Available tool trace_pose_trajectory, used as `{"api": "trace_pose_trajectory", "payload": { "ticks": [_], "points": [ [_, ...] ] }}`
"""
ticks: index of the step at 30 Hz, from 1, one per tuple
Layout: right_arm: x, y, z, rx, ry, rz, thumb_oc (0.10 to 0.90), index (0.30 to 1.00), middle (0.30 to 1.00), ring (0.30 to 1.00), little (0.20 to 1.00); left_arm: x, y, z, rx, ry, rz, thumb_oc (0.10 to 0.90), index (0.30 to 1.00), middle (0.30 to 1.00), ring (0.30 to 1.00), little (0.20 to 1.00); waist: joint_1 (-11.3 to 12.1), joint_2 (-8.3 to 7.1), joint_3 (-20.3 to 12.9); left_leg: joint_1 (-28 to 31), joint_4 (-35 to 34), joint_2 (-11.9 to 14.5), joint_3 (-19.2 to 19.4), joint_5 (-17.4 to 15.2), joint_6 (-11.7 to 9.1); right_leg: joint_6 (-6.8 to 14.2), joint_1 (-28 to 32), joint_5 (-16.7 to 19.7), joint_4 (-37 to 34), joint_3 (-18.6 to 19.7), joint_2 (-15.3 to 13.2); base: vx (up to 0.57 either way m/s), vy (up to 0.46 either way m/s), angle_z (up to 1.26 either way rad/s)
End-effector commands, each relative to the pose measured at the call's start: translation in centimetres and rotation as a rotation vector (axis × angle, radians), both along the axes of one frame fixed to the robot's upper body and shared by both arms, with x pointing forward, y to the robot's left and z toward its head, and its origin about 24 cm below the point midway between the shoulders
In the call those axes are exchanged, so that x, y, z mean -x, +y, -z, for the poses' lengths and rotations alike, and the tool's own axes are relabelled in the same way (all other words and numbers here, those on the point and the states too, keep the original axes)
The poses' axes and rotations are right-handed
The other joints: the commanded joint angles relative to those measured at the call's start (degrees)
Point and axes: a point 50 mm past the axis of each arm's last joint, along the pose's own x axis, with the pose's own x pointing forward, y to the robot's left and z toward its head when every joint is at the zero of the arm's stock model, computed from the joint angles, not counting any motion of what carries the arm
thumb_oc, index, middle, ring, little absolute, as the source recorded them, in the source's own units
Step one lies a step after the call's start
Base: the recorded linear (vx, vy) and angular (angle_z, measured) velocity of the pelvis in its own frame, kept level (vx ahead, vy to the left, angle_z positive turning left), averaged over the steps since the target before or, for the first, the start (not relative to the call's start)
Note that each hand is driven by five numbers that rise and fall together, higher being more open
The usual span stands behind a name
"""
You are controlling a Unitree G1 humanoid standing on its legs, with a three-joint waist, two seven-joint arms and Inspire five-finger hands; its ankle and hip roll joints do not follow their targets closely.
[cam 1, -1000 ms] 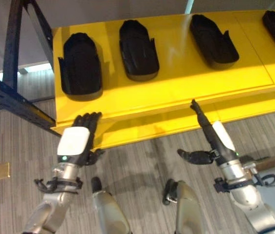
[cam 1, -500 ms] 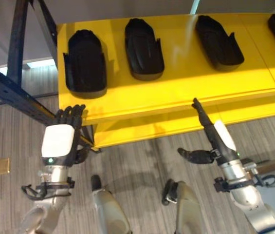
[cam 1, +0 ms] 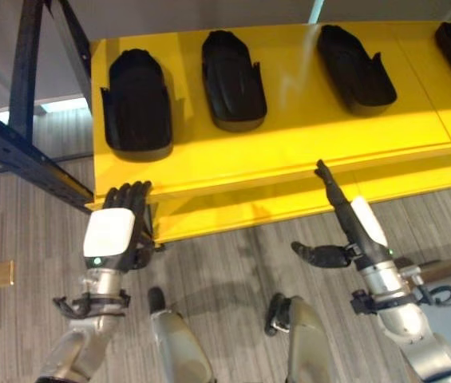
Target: Move parts from the plastic box to the shelf.
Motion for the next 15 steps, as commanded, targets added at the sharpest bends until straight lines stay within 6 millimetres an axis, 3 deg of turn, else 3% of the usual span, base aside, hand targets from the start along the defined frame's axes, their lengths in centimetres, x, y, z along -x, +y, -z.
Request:
{"api": "trace_pose_trajectory", "payload": {
  "ticks": [1,15],
  "points": [
    [-0.4,1.5,-4.4,-0.095,-0.265,-0.061,0.900,1.000,1.000,1.000,1.000,-0.8,0.2,-2.9,-0.065,-0.132,0.010,0.900,1.000,1.000,1.000,1.000,-1.8,-2.49,-4.9,-4.1,0.9,-1.5,-0.5,5.3,2.4,1.9,3.9,4.9,-3.9,2.0,-1.0,0.00,0.000,0.00],
    [-0.4,1.9,-4.1,-0.097,-0.230,-0.097,0.900,1.000,1.000,1.000,1.000,-3.8,0.9,-1.3,-0.020,-0.071,-0.132,0.900,1.000,1.000,1.000,1.000,-3.3,-3.32,-5.6,-4.4,1.5,-0.7,-0.5,5.2,2.2,1.7,2.9,5.1,-3.4,2.7,-0.6,0.00,0.002,-0.01]
  ]
}}
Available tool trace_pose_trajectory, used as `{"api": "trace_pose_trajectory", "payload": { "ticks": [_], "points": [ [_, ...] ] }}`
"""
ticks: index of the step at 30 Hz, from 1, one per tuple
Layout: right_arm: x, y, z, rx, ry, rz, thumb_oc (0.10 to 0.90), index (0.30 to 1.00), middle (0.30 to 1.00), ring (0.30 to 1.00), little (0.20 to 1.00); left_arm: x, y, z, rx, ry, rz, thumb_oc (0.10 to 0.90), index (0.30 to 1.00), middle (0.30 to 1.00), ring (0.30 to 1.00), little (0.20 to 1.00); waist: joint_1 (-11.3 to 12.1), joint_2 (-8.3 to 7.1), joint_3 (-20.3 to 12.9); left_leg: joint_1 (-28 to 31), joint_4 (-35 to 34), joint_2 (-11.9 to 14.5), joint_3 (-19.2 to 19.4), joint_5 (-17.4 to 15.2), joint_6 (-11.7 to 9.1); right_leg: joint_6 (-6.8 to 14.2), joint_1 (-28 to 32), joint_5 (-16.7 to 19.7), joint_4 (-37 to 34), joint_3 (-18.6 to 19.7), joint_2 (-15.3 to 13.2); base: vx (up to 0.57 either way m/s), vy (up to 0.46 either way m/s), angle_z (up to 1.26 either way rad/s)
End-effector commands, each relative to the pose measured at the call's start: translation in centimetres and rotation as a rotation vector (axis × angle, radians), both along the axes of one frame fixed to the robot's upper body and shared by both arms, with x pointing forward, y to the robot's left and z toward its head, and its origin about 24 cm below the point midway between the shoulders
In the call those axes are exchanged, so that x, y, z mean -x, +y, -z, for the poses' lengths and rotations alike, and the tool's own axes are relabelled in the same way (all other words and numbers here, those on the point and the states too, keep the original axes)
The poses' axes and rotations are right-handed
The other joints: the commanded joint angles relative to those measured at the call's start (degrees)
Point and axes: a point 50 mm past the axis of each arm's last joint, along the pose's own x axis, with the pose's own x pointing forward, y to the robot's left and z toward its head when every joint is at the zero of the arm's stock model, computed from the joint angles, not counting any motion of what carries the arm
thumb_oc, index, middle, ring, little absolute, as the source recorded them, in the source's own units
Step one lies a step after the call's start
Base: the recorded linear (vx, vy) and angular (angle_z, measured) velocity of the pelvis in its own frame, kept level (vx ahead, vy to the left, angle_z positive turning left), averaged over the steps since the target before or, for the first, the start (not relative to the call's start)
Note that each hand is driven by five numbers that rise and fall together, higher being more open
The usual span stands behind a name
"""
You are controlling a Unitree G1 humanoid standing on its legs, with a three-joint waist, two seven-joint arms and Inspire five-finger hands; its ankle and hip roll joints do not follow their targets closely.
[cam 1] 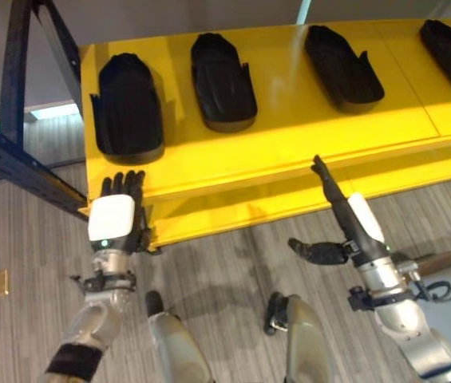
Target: Move parts from the plastic box to the shelf.
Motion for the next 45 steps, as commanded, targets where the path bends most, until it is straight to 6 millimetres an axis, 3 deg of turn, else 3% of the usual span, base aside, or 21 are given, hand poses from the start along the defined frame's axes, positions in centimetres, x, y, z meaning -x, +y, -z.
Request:
{"api": "trace_pose_trajectory", "payload": {
  "ticks": [1,13,45],
  "points": [
    [0.0,1.5,-3.8,-0.098,-0.214,-0.086,0.900,1.000,1.000,1.000,1.000,-0.3,0.6,-0.5,-0.024,-0.022,-0.040,0.900,1.000,1.000,1.000,1.000,-1.9,-2.87,-5.6,-4.2,0.1,-0.9,-0.4,6.1,2.5,1.7,2.8,4.8,-3.2,2.2,-0.7,0.01,0.008,-0.08],
    [0.2,1.5,-3.9,-0.100,-0.202,-0.108,0.900,1.000,1.000,1.000,1.000,-1.6,0.4,0.4,-0.013,0.031,-0.063,0.900,1.000,1.000,1.000,1.000,-3.0,-3.30,-6.1,-4.4,0.9,-0.6,-0.2,5.8,2.3,1.7,2.4,5.0,-3.2,2.7,-0.6,0.01,0.005,-0.03],
    [0.6,1.6,-3.7,-0.094,-0.177,-0.136,0.900,1.000,1.000,1.000,1.000,-3.7,-0.6,-0.8,-0.007,0.004,-0.054,0.900,1.000,1.000,1.000,1.000,-4.3,-3.53,-7.1,-5.2,1.9,-0.2,-0.1,5.6,1.9,1.7,1.6,4.8,-2.1,3.3,-0.5,0.00,0.000,0.00]
  ]
}}
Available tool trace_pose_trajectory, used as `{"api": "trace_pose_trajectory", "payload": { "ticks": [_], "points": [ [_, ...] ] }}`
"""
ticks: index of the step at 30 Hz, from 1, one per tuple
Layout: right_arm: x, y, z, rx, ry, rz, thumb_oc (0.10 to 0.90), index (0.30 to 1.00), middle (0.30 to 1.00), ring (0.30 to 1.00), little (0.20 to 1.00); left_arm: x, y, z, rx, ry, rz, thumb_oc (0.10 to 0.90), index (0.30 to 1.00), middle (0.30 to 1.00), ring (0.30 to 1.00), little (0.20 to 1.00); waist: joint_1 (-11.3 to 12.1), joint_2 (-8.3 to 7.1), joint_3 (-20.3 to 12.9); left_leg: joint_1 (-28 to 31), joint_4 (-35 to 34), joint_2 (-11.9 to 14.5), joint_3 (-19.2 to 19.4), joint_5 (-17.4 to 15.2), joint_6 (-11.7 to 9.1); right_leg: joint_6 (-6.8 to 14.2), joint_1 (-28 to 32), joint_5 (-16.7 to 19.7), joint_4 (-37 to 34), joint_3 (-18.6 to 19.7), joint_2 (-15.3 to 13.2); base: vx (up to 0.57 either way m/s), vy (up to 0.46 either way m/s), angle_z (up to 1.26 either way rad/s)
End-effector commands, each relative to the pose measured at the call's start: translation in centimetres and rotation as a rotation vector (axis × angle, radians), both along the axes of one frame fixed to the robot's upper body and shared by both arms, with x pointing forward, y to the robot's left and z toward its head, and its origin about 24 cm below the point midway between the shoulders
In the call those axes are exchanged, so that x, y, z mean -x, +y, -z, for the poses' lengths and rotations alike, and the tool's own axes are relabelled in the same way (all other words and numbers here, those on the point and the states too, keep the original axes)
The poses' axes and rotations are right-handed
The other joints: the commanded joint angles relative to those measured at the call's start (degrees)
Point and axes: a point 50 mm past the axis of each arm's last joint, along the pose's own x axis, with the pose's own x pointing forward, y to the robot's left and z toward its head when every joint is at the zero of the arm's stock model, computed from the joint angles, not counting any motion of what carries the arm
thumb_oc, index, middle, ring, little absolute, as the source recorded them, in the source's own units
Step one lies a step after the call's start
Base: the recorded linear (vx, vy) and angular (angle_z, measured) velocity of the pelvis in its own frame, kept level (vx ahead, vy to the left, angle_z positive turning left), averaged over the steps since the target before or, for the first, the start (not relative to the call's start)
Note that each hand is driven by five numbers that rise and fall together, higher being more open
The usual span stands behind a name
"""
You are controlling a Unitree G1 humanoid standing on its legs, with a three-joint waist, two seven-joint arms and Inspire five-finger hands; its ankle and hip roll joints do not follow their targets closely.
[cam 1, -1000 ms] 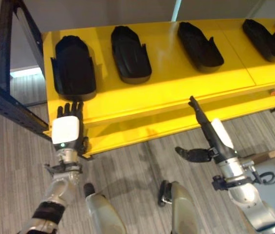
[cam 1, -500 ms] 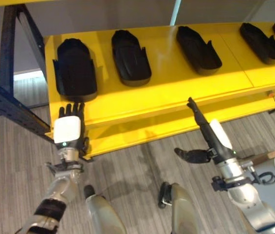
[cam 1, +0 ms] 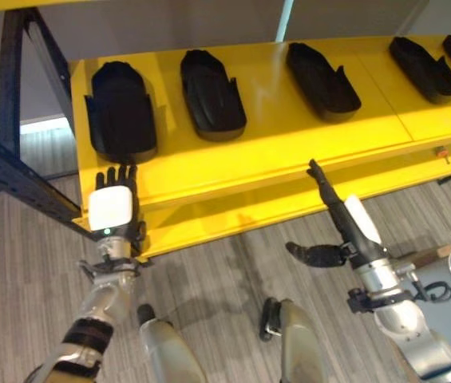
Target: Move parts from the plastic box to the shelf.
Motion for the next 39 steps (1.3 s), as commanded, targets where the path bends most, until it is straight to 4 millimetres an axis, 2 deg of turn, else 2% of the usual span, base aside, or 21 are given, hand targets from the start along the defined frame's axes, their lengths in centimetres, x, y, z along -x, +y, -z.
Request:
{"api": "trace_pose_trajectory", "payload": {
  "ticks": [1,39],
  "points": [
    [0.6,1.5,-3.9,-0.091,-0.204,-0.110,0.900,1.000,1.000,1.000,1.000,-1.3,-1.1,-1.0,0.011,-0.021,0.050,0.900,1.000,1.000,1.000,1.000,-1.9,-1.44,-4.2,-3.2,-2.9,-0.2,-0.3,8.3,2.3,0.7,1.8,2.8,-0.4,1.8,-0.6,0.00,0.000,0.00],
    [0.7,1.6,-3.8,-0.093,-0.198,-0.120,0.900,1.000,1.000,1.000,1.000,-2.3,-3.2,-0.7,0.005,0.010,0.134,0.900,1.000,1.000,1.000,1.000,-2.7,-1.50,-4.4,-3.4,-2.7,0.1,-0.2,8.5,2.1,0.8,1.7,3.0,-0.3,2.4,-0.4,0.00,0.000,0.00]
  ]
}}
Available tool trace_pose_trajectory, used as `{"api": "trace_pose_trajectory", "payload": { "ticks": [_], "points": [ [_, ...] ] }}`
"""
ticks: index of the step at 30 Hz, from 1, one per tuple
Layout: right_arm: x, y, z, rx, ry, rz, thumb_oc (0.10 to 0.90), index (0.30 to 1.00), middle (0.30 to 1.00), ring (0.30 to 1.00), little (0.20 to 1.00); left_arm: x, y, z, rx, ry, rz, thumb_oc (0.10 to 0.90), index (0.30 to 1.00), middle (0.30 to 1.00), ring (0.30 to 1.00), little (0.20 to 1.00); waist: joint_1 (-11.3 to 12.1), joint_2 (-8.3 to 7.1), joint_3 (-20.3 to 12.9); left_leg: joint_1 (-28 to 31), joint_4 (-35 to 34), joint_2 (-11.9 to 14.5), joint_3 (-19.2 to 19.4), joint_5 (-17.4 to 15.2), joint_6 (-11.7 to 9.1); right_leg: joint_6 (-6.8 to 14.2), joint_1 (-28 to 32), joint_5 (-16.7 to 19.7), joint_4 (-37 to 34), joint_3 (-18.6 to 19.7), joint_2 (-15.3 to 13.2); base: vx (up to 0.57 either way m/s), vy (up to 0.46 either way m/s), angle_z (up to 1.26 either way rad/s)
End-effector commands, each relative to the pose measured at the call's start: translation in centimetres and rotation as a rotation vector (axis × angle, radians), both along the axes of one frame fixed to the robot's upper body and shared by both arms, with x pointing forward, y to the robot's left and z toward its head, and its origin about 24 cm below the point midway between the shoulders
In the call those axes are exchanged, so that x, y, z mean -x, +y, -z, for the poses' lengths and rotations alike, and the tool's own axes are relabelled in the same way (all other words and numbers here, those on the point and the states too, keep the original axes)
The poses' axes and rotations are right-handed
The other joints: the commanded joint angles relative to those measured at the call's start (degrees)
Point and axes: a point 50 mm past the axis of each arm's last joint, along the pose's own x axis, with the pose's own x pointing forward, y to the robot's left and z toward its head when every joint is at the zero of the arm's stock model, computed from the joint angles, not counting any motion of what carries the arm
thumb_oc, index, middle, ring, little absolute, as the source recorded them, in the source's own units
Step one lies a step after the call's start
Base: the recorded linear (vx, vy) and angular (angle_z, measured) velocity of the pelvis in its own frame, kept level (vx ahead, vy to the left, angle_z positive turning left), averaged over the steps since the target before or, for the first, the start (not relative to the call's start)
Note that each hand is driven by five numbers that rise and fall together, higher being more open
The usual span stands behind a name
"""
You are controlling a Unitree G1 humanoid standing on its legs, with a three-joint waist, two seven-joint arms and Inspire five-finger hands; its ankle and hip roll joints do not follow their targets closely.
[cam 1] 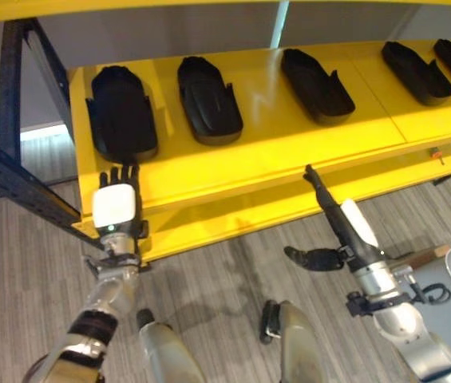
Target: Move parts from the plastic box to the shelf.
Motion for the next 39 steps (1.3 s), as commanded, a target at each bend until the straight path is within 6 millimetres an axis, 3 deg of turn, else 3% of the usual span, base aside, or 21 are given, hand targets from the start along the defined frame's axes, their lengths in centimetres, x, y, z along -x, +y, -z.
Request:
{"api": "trace_pose_trajectory", "payload": {
  "ticks": [1,4,11,22,27,39],
  "points": [
    [0.5,1.4,-4.2,-0.085,-0.226,-0.101,0.900,1.000,1.000,1.000,1.000,-1.0,-2.6,-0.4,-0.011,-0.003,0.133,0.900,1.000,1.000,1.000,1.000,-2.3,-1.35,-3.4,-3.1,-3.7,0.0,-0.2,9.1,2.4,0.6,1.9,2.8,-0.2,1.8,-0.5,0.00,0.000,0.00],
    [0.4,1.4,-4.2,-0.084,-0.230,-0.093,0.900,1.000,1.000,1.000,1.000,-0.3,-2.9,0.1,0.015,0.009,0.157,0.900,1.000,1.000,1.000,1.000,-2.0,-1.22,-3.1,-2.8,-4.0,0.0,-0.2,9.2,2.5,0.6,2.2,2.8,-0.3,1.7,-0.6,0.00,0.000,0.00],
    [-0.4,1.5,-4.2,-0.094,-0.242,-0.062,0.900,1.000,1.000,1.000,1.000,5.0,-2.7,3.1,0.156,0.135,0.259,0.900,1.000,1.000,1.000,1.000,0.4,-0.04,-2.5,-1.1,-5.5,-0.8,-0.1,9.5,2.8,0.8,4.9,3.1,-2.1,0.9,-0.8,0.00,0.000,-0.01],
    [-0.4,1.2,-4.2,-0.080,-0.247,-0.052,0.900,1.000,1.000,1.000,1.000,9.7,-2.8,3.0,0.315,0.191,0.392,0.900,1.000,1.000,1.000,1.000,1.9,1.12,-3.2,1.4,-8.1,-1.3,-0.4,10.2,3.2,1.4,8.6,3.6,-4.7,-0.4,-0.8,0.00,0.006,0.04],
    [-0.5,1.1,-4.4,-0.046,-0.276,-0.045,0.900,1.000,1.000,1.000,1.000,10.8,-3.9,2.5,0.457,0.181,0.465,0.900,1.000,1.000,1.000,1.000,2.4,1.68,-4.5,3.4,-10.4,-1.9,-0.1,11.0,3.5,2.0,11.3,4.2,-7.2,-1.3,-0.6,0.02,0.021,0.08],
    [-2.3,0.2,-5.6,0.125,-0.374,0.043,0.900,1.000,1.000,1.000,1.000,11.5,-3.8,2.2,0.486,0.204,0.494,0.900,1.000,1.000,1.000,1.000,3.7,2.49,-7.5,6.6,-13.5,-3.0,0.4,11.1,4.0,3.4,15.9,5.8,-12.4,-2.4,-1.1,0.02,0.018,0.05]
  ]
}}
